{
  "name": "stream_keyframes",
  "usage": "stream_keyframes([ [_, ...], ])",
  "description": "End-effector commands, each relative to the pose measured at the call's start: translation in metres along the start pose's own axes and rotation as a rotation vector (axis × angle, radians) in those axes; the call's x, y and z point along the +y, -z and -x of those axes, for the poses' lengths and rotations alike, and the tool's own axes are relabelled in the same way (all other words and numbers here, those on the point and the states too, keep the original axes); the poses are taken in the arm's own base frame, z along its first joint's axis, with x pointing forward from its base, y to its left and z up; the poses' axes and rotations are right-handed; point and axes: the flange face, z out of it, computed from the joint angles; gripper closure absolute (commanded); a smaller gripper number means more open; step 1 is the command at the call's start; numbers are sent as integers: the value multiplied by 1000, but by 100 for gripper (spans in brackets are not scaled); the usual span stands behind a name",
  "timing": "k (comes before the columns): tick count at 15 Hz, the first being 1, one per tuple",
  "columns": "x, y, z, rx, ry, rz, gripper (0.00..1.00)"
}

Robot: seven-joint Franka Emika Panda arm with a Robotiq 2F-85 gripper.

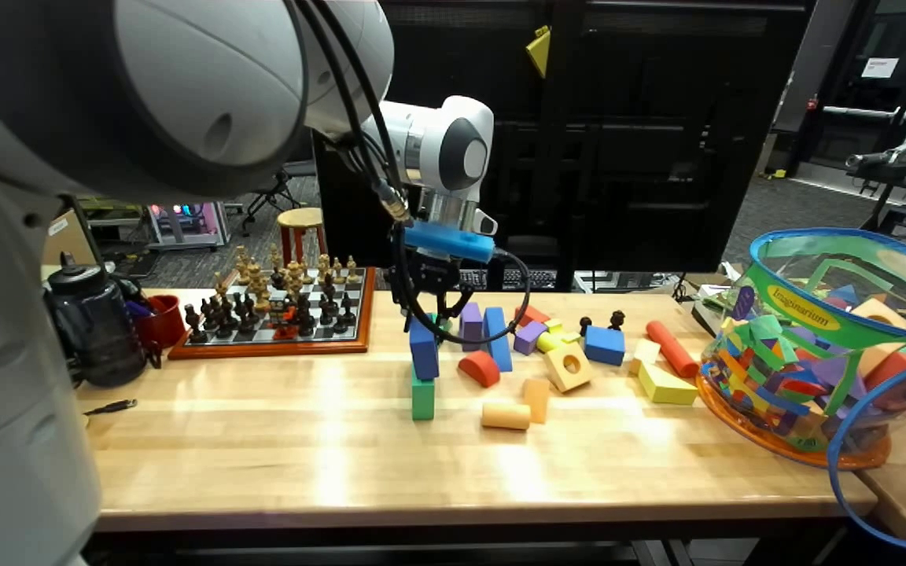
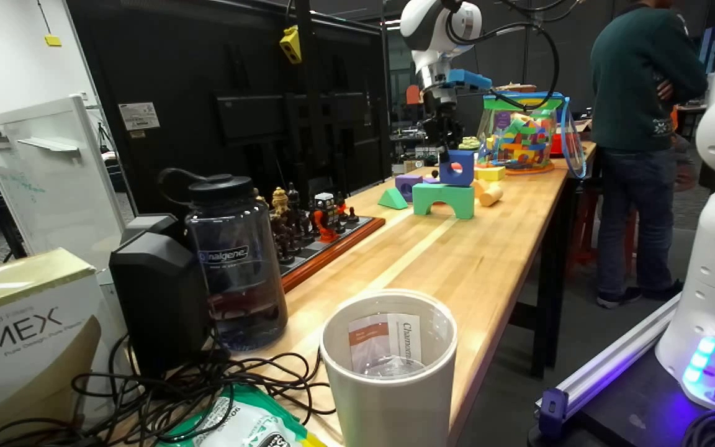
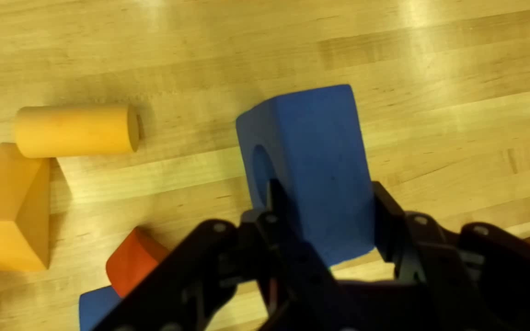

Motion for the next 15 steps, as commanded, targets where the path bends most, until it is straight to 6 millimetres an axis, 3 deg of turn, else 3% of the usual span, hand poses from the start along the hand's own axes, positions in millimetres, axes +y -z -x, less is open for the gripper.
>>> stream_keyframes([
  [1,-2,5,3,-1,-19,-14,81],
  [15,-8,-6,4,-9,-20,-4,81],
])
